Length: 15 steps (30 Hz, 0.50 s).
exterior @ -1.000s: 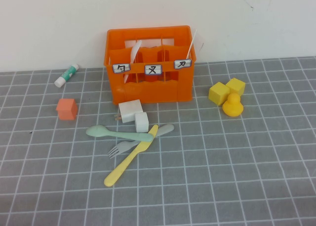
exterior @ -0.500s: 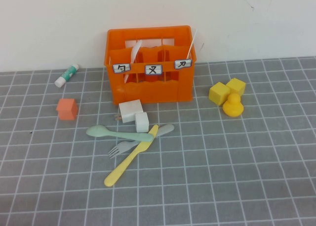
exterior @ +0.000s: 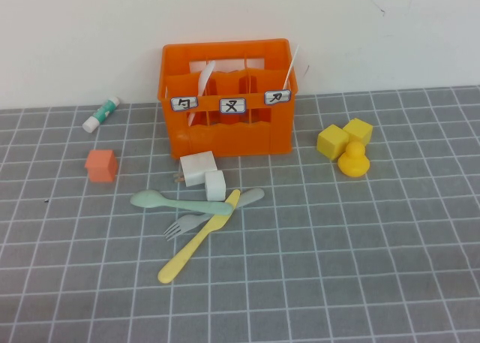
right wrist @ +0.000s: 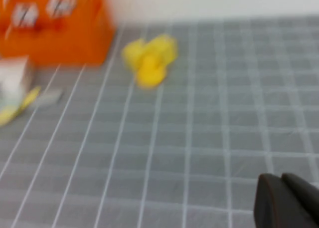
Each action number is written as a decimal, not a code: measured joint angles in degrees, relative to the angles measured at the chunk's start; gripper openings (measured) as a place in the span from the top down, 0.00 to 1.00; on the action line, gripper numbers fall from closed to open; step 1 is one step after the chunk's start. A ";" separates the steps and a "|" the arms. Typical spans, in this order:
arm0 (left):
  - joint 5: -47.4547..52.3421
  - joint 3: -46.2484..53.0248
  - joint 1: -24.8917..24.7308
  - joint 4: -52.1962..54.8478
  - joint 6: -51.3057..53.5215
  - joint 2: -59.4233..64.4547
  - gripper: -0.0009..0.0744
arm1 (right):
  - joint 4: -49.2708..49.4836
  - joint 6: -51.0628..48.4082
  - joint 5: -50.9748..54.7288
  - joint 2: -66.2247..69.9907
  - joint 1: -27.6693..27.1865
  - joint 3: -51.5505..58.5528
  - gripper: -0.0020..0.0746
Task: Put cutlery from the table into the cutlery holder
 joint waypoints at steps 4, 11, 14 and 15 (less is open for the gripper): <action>0.00 0.00 0.00 0.00 0.00 0.00 0.99 | 3.79 -10.87 6.48 9.19 0.93 -7.15 0.98; 0.00 0.00 0.00 0.00 -0.27 0.00 0.99 | 6.59 -25.73 22.82 30.22 7.43 -24.91 0.98; 0.00 0.00 0.00 0.00 -0.27 0.00 0.99 | 2.39 -27.14 25.37 39.60 15.96 -31.14 0.98; 0.00 0.00 0.00 0.00 -0.27 0.00 0.99 | 0.33 -27.22 25.50 42.03 19.47 -33.01 0.98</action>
